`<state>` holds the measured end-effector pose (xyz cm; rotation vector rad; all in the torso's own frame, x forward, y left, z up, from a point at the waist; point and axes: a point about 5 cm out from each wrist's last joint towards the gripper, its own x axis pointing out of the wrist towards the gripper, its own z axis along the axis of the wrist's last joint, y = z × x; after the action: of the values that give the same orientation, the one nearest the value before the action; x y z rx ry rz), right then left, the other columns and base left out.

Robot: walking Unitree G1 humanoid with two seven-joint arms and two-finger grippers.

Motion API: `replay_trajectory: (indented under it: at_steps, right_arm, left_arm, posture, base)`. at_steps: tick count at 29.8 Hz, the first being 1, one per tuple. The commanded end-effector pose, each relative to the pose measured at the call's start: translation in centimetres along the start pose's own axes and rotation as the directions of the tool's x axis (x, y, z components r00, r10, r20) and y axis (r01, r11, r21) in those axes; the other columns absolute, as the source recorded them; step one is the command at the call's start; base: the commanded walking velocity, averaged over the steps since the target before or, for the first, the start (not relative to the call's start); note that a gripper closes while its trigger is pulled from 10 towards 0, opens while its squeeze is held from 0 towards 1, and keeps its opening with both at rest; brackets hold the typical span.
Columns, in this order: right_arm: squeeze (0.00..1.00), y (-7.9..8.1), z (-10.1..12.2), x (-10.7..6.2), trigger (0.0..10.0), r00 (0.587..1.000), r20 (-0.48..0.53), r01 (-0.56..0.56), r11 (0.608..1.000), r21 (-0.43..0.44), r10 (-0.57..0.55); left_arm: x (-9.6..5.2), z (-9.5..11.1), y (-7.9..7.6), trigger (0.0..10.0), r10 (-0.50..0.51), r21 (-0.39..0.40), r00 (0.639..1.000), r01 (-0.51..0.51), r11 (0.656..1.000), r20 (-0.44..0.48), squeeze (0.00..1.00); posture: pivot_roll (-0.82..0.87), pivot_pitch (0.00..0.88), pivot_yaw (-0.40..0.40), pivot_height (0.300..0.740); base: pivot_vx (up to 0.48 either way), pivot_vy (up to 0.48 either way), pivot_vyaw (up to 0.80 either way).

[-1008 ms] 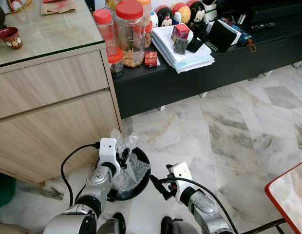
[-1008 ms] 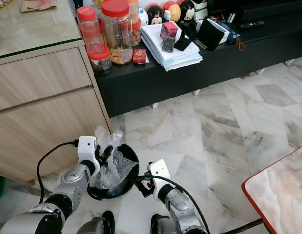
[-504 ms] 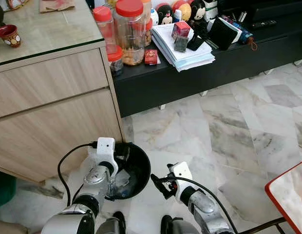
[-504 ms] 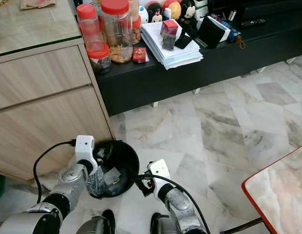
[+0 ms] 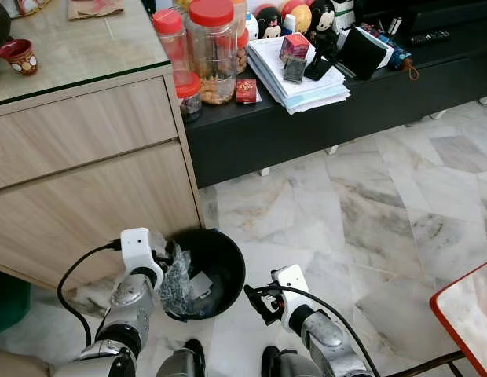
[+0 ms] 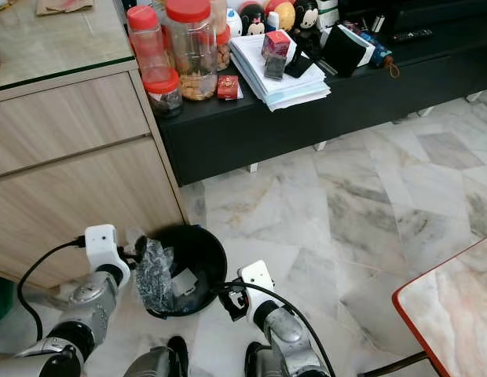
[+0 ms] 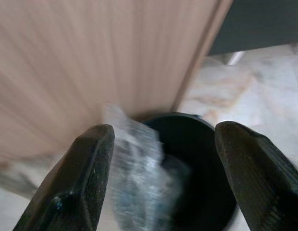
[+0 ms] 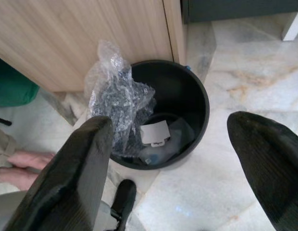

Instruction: Picking trash to rubbish bin

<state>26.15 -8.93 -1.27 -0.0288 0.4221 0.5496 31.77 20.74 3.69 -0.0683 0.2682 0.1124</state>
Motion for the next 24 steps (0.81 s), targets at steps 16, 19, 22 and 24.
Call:
replay_trajectory:
  at_steps: [16,19,22,24]
  right_arm:
    - [0.0,-3.4,-2.7,-1.6,10.0,0.953,-0.147,0.282,0.953,0.108,-0.266]
    - [0.0,-3.8,-3.4,-2.0,10.0,0.931,-0.193,0.332,0.937,0.106,-0.308]
    - [0.0,-4.5,-4.6,-2.9,10.0,0.89,-0.251,0.422,0.896,0.141,-0.38]
    - [0.0,-4.7,-5.1,-3.3,10.0,0.873,-0.278,0.456,0.874,0.171,-0.401]
  left_arm:
    - [-3.5,-4.5,4.6,10.0,0.166,0.147,0.984,-0.154,0.977,-0.072,0.0]
    - [-3.5,-4.8,4.1,10.0,0.161,0.136,0.984,-0.149,0.98,-0.083,0.0]
    - [-3.4,-5.4,3.6,10.0,0.163,0.141,0.979,-0.145,0.979,-0.124,0.0]
    - [-3.4,-5.6,3.5,10.0,0.17,0.141,0.975,-0.15,0.979,-0.143,0.0]
  posture:
    - [0.03,0.024,0.032,0.74]
    - [0.03,0.0,0.035,0.74]
    - [0.03,0.0,0.037,0.74]
    - [0.02,0.0,0.038,0.74]
  base:
    - [0.0,0.0,0.0]
    - [0.0,0.0,0.0]
    - [0.0,0.0,0.0]
    - [0.0,0.0,0.0]
